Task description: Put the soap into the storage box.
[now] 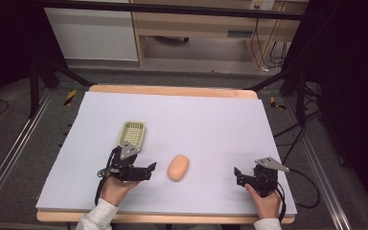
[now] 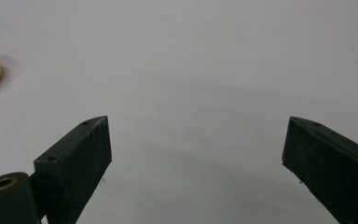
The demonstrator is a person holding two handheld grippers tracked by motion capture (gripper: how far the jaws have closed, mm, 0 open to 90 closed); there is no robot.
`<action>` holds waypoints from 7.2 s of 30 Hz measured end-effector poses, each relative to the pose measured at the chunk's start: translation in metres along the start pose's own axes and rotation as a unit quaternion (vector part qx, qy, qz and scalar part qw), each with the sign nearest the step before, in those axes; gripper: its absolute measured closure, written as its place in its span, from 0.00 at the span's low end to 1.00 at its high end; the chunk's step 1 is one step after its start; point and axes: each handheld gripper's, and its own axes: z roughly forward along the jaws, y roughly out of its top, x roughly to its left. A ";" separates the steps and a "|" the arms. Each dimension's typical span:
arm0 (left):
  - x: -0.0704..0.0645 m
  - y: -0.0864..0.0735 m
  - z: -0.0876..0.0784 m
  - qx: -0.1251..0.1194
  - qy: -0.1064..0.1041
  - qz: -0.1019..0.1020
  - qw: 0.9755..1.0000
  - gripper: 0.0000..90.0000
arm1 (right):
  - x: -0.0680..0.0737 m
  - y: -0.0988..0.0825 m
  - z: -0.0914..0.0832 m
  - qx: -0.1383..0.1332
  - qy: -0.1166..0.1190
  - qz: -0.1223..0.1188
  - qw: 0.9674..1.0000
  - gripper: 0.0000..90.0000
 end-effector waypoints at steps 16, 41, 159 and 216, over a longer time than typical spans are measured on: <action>-0.017 0.009 0.014 0.010 -0.009 0.012 1.000 0.14 | 0.001 0.001 0.000 0.001 0.000 -0.007 1.000 0.09; -0.041 0.020 0.036 0.028 -0.032 0.030 0.999 0.14 | 0.002 0.001 0.000 0.002 0.002 -0.006 1.000 0.09; -0.063 0.017 0.078 0.071 -0.008 0.018 0.997 0.35 | 0.002 0.001 0.002 0.012 0.010 -0.002 1.000 0.09; 0.023 0.021 0.014 0.015 0.052 -0.048 0.997 0.35 | 0.011 0.000 0.006 0.021 0.017 -0.031 0.999 0.09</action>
